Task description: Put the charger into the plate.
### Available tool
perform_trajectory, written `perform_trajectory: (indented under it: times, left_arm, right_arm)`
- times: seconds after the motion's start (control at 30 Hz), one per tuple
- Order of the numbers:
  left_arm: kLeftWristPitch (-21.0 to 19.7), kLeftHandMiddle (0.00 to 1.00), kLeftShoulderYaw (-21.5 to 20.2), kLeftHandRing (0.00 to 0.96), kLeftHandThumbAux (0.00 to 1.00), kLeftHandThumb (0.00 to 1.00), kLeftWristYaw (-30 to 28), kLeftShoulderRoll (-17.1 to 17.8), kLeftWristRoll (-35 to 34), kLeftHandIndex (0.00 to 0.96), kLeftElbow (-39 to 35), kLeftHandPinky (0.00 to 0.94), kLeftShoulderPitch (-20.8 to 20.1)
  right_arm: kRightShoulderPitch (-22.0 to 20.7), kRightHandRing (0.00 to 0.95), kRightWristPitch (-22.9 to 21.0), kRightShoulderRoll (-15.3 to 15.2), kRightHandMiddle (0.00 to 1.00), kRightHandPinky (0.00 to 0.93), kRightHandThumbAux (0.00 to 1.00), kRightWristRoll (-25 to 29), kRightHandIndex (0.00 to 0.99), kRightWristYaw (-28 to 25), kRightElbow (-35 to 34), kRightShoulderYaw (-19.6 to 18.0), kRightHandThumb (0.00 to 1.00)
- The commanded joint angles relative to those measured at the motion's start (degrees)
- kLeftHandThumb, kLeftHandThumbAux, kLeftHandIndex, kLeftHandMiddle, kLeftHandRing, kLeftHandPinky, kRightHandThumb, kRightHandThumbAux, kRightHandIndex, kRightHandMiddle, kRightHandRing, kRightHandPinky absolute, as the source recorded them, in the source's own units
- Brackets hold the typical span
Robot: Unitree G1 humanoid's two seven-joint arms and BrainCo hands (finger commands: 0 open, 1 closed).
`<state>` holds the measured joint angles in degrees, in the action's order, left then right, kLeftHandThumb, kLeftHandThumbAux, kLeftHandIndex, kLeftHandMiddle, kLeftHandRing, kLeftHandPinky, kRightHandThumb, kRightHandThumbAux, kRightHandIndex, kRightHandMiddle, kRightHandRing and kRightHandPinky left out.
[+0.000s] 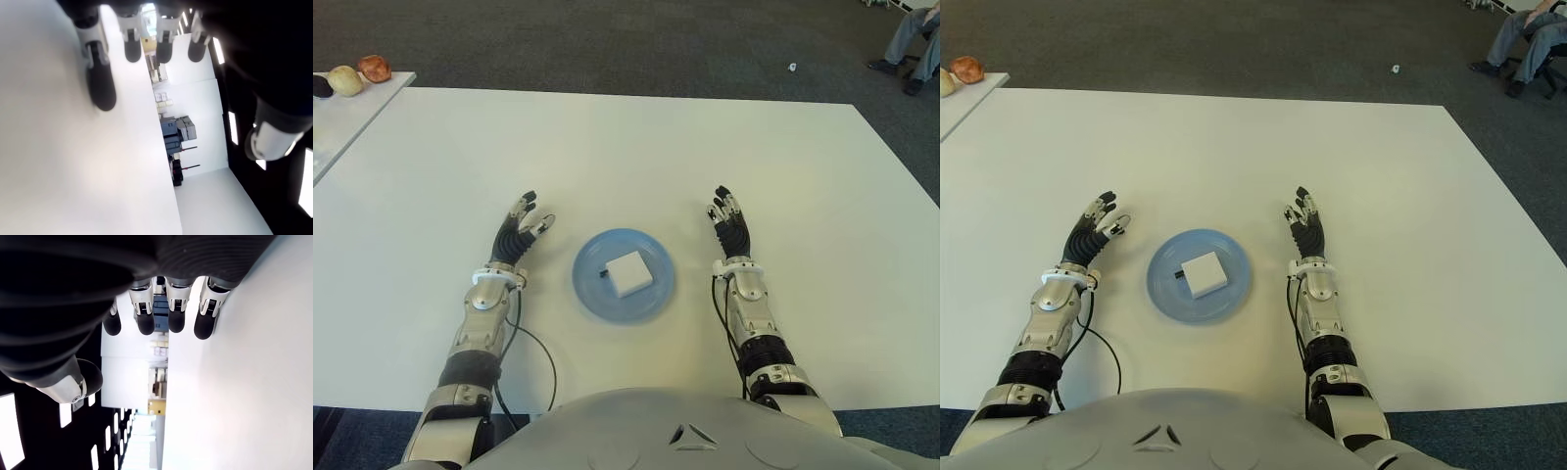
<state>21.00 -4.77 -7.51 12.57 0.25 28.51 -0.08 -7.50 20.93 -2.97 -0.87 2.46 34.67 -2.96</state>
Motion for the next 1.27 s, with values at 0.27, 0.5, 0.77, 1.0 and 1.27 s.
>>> perform_trajectory:
  times: [0.27, 0.5, 0.77, 1.0, 1.27]
  left_arm:
    - [1.99, 0.000, 1.13, 0.000, 0.566, 0.000, -3.48, -0.85, -1.84, 0.000, 2.88, 0.000, 0.50]
    - [2.12, 0.000, 1.35, 0.000, 0.581, 0.000, -3.56, -0.95, -1.85, 0.000, 2.72, 0.000, 0.46]
    - [1.72, 0.000, 1.92, 0.000, 0.581, 0.000, -3.64, -0.83, -1.65, 0.000, 2.79, 0.000, -0.01]
    - [0.98, 0.000, 2.27, 0.000, 0.573, 0.000, -3.56, -0.82, -1.47, 0.000, 2.16, 0.000, -0.07]
    - [0.20, 0.000, 2.50, 0.000, 0.576, 0.000, -3.27, -1.19, -1.37, 0.000, 1.64, 0.000, -0.21]
  right_arm:
    - [4.23, 0.000, -4.21, 1.35, 0.000, 0.000, 0.524, -0.06, 0.000, 0.17, 1.11, 0.36, 0.000]
    - [4.78, 0.000, -4.60, 1.51, 0.000, 0.000, 0.523, 0.03, 0.000, 0.00, 0.25, 0.36, 0.000]
    - [5.28, 0.000, -5.68, 1.79, 0.001, 0.000, 0.530, 0.59, 0.000, -0.29, -0.54, 0.18, 0.000]
    - [5.72, 0.000, -6.34, 2.24, 0.010, 0.000, 0.539, 1.11, 0.000, -0.04, -1.41, -0.13, 0.000]
    - [5.90, 0.000, -6.44, 2.43, 0.014, 0.000, 0.551, 1.49, 0.000, -0.68, -1.50, -0.33, 0.000]
